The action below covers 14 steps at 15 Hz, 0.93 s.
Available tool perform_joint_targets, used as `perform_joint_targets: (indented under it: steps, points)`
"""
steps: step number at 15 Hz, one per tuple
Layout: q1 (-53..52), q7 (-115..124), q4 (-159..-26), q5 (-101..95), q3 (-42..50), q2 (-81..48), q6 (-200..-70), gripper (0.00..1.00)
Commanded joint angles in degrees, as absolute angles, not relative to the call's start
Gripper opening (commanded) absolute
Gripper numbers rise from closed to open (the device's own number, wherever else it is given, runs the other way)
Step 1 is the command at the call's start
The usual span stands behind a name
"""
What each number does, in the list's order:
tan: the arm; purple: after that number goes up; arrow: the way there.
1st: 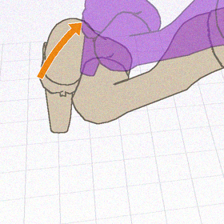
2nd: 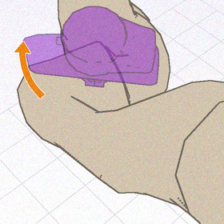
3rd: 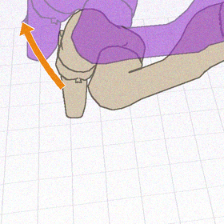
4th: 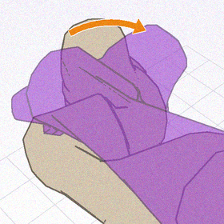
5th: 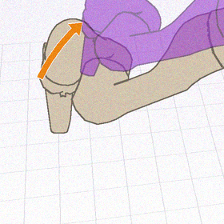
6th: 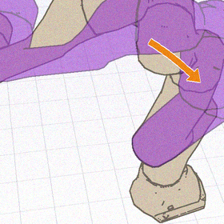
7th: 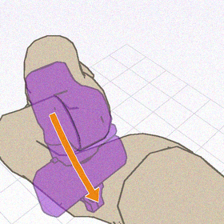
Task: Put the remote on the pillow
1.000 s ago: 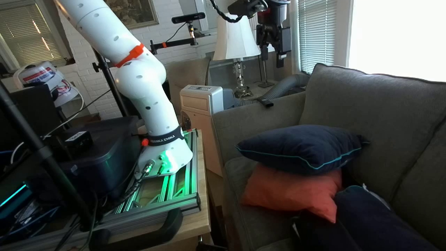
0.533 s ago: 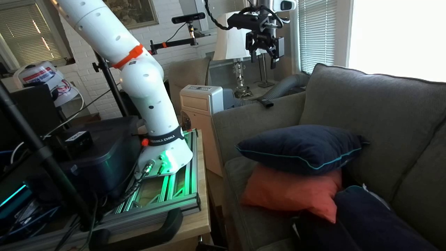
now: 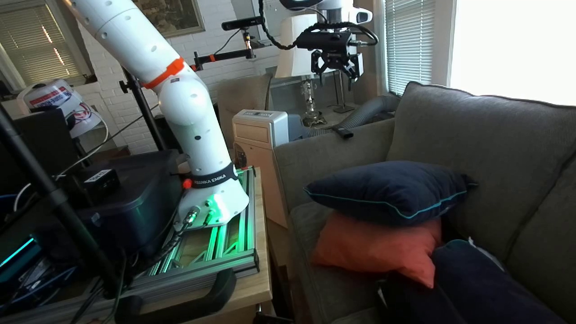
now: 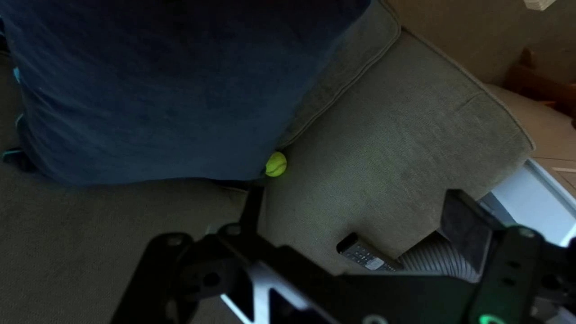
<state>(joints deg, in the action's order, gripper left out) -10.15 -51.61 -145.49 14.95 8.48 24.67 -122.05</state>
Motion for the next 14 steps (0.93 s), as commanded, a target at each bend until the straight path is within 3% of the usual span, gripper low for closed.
perform_joint_targets:
  steps: [1,14]
  points:
    - [-9.2,-52.1,-145.4,15.4,7.6,24.6,-121.8,1.00]
    - [-18.6,-65.1,-147.1,24.9,3.2,19.9,-134.9,1.00]
